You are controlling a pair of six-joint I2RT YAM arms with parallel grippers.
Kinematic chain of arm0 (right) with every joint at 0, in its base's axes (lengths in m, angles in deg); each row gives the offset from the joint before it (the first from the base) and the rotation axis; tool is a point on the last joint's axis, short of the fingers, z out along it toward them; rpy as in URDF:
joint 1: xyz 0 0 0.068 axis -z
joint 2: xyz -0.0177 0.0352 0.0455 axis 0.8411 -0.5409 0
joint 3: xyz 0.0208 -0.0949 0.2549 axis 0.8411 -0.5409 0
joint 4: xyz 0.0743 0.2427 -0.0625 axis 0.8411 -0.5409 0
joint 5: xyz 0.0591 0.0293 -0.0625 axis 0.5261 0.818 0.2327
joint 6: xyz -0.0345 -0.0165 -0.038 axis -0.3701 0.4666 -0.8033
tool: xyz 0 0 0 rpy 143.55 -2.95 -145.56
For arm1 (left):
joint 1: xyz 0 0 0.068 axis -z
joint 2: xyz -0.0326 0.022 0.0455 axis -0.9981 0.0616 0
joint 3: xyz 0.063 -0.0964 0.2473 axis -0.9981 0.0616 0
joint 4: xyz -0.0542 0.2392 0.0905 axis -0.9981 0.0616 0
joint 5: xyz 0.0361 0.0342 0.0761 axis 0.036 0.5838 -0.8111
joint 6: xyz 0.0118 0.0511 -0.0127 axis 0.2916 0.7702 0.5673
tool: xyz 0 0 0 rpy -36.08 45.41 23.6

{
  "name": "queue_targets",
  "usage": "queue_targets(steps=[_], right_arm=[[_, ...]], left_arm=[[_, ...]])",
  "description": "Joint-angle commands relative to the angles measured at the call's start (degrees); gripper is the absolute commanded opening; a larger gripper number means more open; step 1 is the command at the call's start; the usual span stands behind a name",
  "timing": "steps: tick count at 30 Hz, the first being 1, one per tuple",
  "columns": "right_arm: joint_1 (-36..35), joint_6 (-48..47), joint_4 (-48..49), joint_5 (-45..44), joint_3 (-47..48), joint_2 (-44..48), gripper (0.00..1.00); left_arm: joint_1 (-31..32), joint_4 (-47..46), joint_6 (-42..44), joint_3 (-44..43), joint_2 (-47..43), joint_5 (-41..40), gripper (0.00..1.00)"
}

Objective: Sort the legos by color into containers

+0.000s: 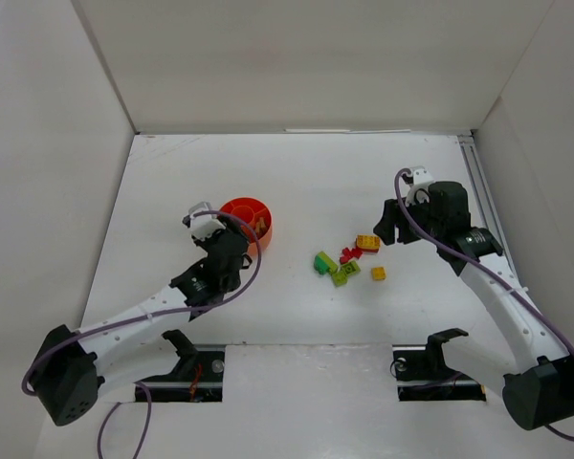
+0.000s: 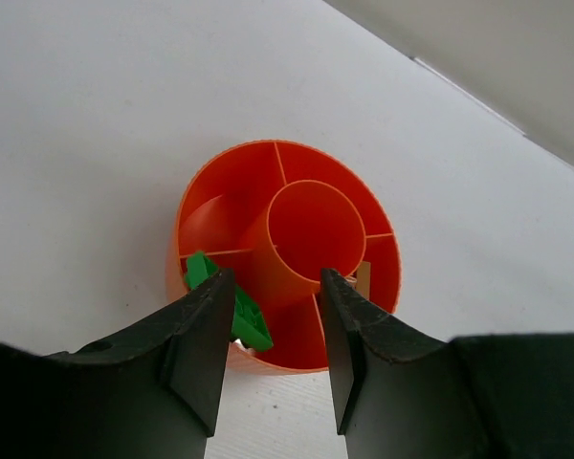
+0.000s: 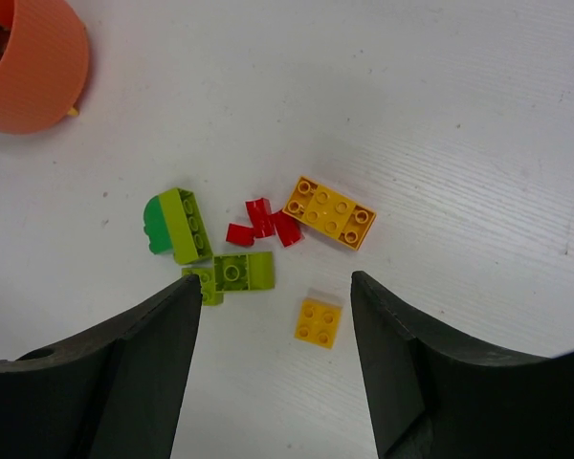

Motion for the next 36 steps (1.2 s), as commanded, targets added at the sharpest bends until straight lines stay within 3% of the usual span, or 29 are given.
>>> queue_targets(steps=[1, 7, 10, 12, 13, 14, 15, 22, 27, 31, 36], right_arm=[[0.49, 0.45, 3.02, 1.1, 0.33, 0.67, 0.69], [0.49, 0.45, 3.02, 1.62, 0.86, 0.67, 0.69], [0.49, -0.08, 3.02, 1.62, 0.86, 0.67, 0.69], [0.49, -1.74, 3.02, 2.41, 0.86, 0.67, 0.69], [-0.04, -2.7, 3.02, 2.94, 0.86, 0.67, 0.69], [-0.91, -3.41, 3.02, 2.33, 0.86, 0.67, 0.69], [-2.23, -3.42, 2.24, 0.59, 0.86, 0.67, 0.69], [-19.71, -2.46, -1.54, -13.04, 3.93, -6.68, 0.69], [-30.43, -2.45, -2.87, -22.44, 7.18, -16.19, 0.69], [-33.69, -1.92, -6.11, -29.3, 10.33, -26.1, 0.65], [-34.67, -2.89, -5.86, -31.07, 11.58, -32.72, 0.6]], left_arm=[[-0.75, -1.15, -2.64, -1.46, 2.03, -3.27, 0.38], [-0.76, -0.53, -0.54, -3.48, 1.25, -1.26, 0.42], [-0.76, 1.74, -0.01, -5.32, 0.63, 0.94, 0.66], [-0.76, 2.8, 2.36, -6.55, 0.63, 4.87, 0.73], [-0.76, 4.46, 2.37, -8.65, 0.63, 6.12, 0.81], [-0.76, 7.87, 1.5, -9.8, 0.63, 7.78, 0.96], [-0.76, 9.3, 2.27, -10.94, 1.24, 10.06, 1.0], [-0.76, 22.66, 1.75, -19.47, 3.18, 28.51, 1.0], [-0.76, 23.9, 3.33, -18.17, -0.33, 32.5, 1.0], [-0.76, 23.9, 3.86, -16.32, -3.5, 33.63, 1.0], [-0.76, 23.9, 3.86, -15.7, -4.12, 33.64, 1.0]])
